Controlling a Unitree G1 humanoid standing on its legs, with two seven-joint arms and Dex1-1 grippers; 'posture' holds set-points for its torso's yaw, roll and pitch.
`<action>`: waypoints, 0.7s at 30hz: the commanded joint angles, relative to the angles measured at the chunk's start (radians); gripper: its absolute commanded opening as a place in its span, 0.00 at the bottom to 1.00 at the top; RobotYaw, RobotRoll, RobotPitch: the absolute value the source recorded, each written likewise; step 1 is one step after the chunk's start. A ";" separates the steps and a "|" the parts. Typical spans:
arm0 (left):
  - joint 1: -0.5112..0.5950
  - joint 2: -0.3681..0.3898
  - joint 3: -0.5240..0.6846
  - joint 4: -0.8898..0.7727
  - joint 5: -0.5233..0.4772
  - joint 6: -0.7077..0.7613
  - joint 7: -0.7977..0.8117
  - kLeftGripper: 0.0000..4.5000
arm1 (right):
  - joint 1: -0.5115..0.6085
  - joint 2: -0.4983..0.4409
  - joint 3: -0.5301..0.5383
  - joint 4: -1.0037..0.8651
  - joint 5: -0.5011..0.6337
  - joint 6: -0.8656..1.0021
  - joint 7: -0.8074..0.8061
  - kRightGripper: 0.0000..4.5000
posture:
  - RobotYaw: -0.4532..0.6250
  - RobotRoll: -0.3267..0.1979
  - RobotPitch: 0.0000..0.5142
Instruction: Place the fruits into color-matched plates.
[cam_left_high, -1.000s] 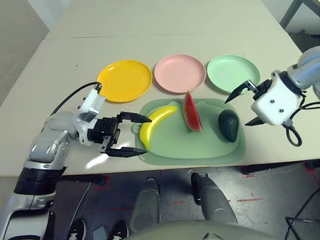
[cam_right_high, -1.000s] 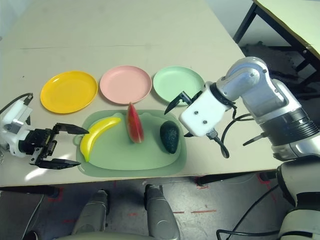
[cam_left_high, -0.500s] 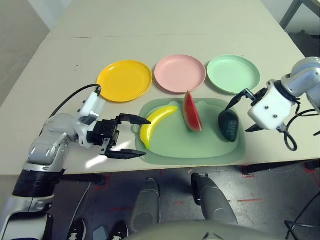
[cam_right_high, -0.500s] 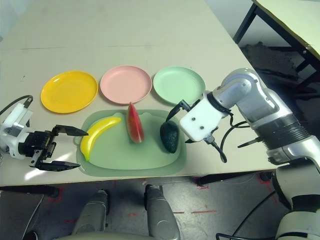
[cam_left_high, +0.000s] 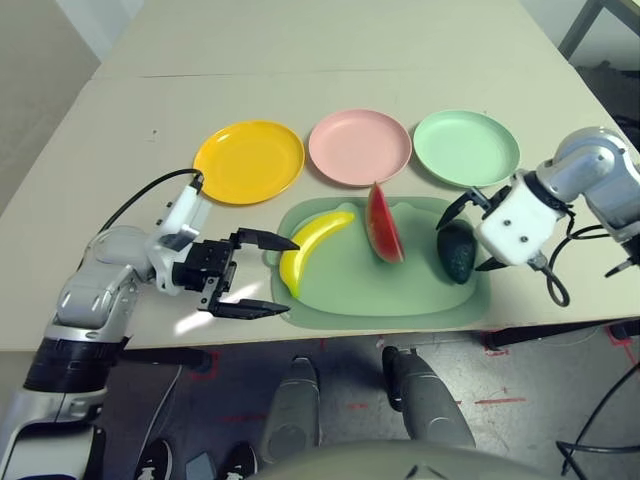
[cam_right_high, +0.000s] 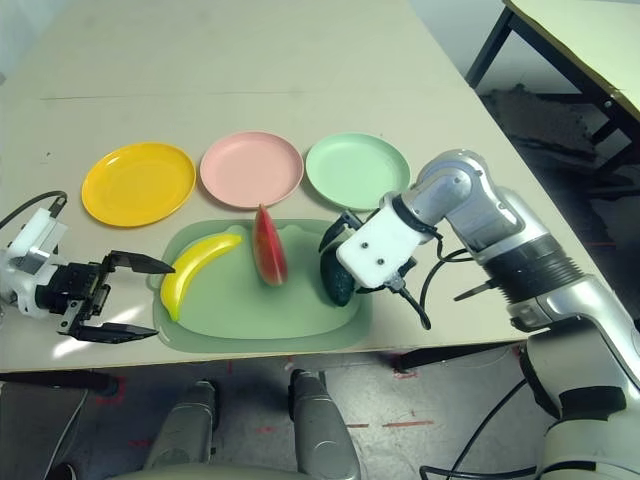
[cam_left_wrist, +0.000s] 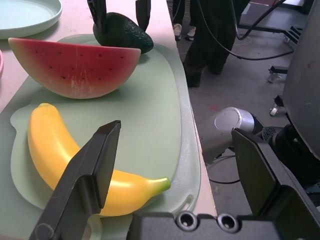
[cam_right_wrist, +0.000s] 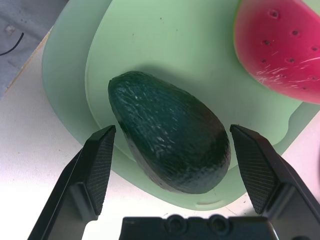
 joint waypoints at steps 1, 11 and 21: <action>0.014 0.009 -0.010 -0.007 0.009 -0.005 -0.005 1.00 | 0.005 0.020 -0.004 0.011 -0.017 0.001 0.009 0.99 | 0.35 0.62 0.40; 0.011 0.009 -0.015 -0.007 0.019 -0.009 -0.001 1.00 | -0.005 0.047 -0.013 0.054 -0.062 -0.002 0.009 0.99 | 0.35 0.62 0.39; 0.001 0.003 -0.015 0.006 0.031 -0.027 -0.003 1.00 | 0.004 0.046 -0.020 0.049 -0.053 0.056 0.009 0.81 | 0.34 0.62 0.38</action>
